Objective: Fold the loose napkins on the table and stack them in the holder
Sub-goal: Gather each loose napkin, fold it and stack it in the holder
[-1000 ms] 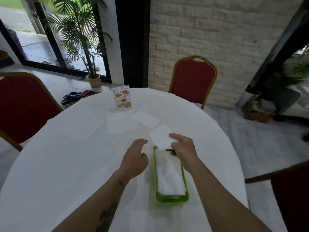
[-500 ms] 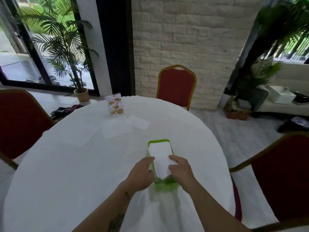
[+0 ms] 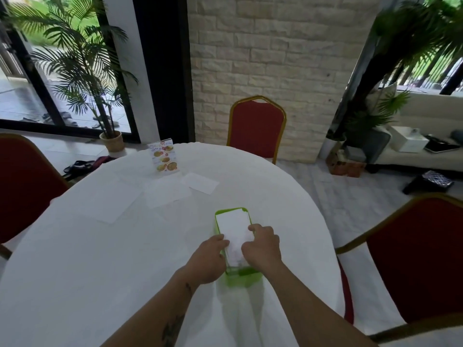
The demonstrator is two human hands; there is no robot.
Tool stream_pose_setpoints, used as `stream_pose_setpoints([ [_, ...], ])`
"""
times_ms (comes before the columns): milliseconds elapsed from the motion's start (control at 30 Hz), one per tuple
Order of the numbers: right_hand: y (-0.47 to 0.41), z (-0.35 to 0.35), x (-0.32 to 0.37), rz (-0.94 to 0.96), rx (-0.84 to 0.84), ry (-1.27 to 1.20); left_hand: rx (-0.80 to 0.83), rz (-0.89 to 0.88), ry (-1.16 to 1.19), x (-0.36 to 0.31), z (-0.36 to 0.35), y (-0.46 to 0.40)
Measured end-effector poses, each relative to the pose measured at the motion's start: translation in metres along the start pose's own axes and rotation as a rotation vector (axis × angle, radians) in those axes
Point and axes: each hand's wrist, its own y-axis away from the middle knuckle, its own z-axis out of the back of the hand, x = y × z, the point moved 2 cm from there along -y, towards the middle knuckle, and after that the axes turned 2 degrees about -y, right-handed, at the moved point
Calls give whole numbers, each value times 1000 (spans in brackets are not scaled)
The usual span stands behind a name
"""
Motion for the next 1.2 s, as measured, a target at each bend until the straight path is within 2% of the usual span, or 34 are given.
stream_pose_setpoints([
  [133, -2, 1, 9, 57, 67, 326, 5, -17, -18, -1, 2, -4],
  [333, -42, 7, 38, 172, 90, 262, -168, 65, 108, 17, 22, -25],
  [567, -151, -11, 80, 300, 192, 256, -263, 210, 91, 62, 59, -94],
  [833, -258, -66, 97, 367, 327, 394, -141, 521, -114, 133, 59, -152],
  [967, -288, -97, 95, 410, 356, 472, -24, 585, -194, 155, 42, -153],
  [1200, -306, -128, 94, 566, 174, 709, -62, 557, -241, 163, 30, -151],
])
